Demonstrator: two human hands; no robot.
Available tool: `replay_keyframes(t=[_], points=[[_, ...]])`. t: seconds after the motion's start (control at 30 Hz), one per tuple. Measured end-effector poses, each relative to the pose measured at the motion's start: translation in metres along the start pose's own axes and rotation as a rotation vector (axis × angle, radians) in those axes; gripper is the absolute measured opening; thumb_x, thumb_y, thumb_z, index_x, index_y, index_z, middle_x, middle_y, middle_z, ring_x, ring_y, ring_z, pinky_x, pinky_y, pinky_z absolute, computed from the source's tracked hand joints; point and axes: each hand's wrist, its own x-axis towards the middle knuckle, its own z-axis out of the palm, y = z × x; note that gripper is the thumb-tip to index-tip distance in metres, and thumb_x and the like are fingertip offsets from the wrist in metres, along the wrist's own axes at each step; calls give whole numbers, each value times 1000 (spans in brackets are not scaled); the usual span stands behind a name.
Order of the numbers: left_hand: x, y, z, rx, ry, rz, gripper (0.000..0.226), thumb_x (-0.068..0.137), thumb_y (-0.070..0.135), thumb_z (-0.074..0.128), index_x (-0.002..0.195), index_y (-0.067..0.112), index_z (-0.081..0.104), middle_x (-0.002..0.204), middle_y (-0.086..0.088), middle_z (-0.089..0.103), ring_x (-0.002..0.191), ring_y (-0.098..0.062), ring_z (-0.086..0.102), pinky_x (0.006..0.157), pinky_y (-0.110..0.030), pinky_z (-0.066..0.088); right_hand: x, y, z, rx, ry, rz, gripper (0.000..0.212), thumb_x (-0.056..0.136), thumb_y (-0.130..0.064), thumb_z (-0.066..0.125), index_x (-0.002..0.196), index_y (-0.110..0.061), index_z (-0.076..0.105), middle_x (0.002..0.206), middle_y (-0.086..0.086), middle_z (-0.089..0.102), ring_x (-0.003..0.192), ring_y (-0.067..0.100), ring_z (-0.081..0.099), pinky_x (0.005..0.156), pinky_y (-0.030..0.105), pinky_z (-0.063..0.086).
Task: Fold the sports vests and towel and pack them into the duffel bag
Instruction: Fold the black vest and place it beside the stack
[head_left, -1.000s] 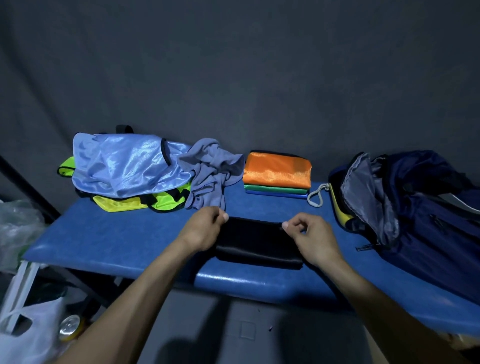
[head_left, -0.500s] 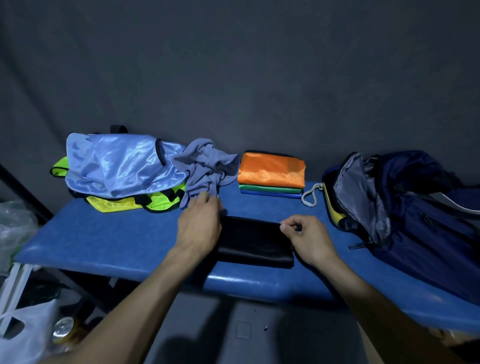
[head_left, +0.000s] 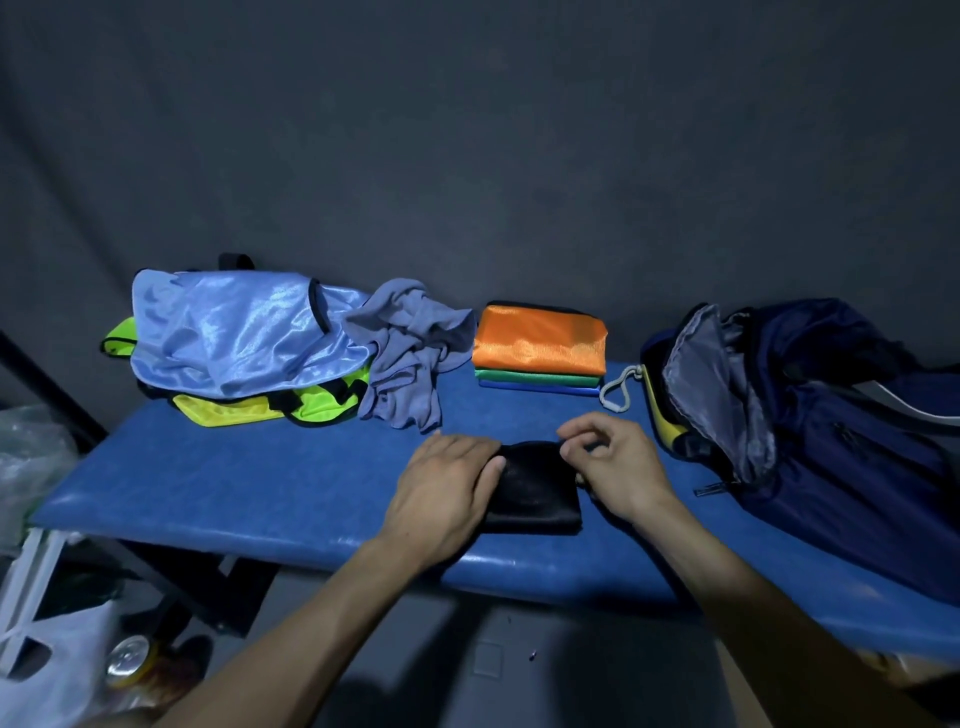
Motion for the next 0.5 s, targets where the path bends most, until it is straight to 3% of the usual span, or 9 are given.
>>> replay_keyframes(t=[0.1, 0.27, 0.37, 0.5], points=[[-1, -4, 3, -19, -10, 18, 43, 108, 47, 25, 121, 27, 61, 115, 10, 66, 105, -18, 57, 98, -36, 40, 8, 2, -13, 305, -179, 94, 13, 96, -3, 67, 105, -12, 68, 84, 5, 64, 52, 13, 50, 48, 28, 41], [-3, -7, 5, -75, -4, 19, 47, 107, 49, 29, 131, 25, 62, 126, 9, 66, 114, -17, 58, 102, -36, 40, 21, 5, -23, 571, -468, 180, 20, 100, 3, 55, 119, -2, 58, 68, -1, 46, 51, 8, 32, 45, 20, 31], [-3, -7, 5, -89, 3, 10, 50, 107, 50, 29, 132, 24, 63, 129, 9, 66, 117, -17, 57, 104, -35, 39, 26, 4, -23, 542, -535, 217, 27, 100, 3, 56, 126, -2, 59, 68, -2, 49, 54, 9, 40, 47, 22, 37], [-3, -7, 6, -86, 1, -2, 51, 107, 51, 29, 132, 24, 64, 130, 10, 65, 120, -16, 56, 107, -33, 37, 26, -1, -25, 283, -491, 147, 26, 95, 4, 63, 117, -9, 69, 86, 3, 61, 66, 12, 58, 51, 25, 48]])
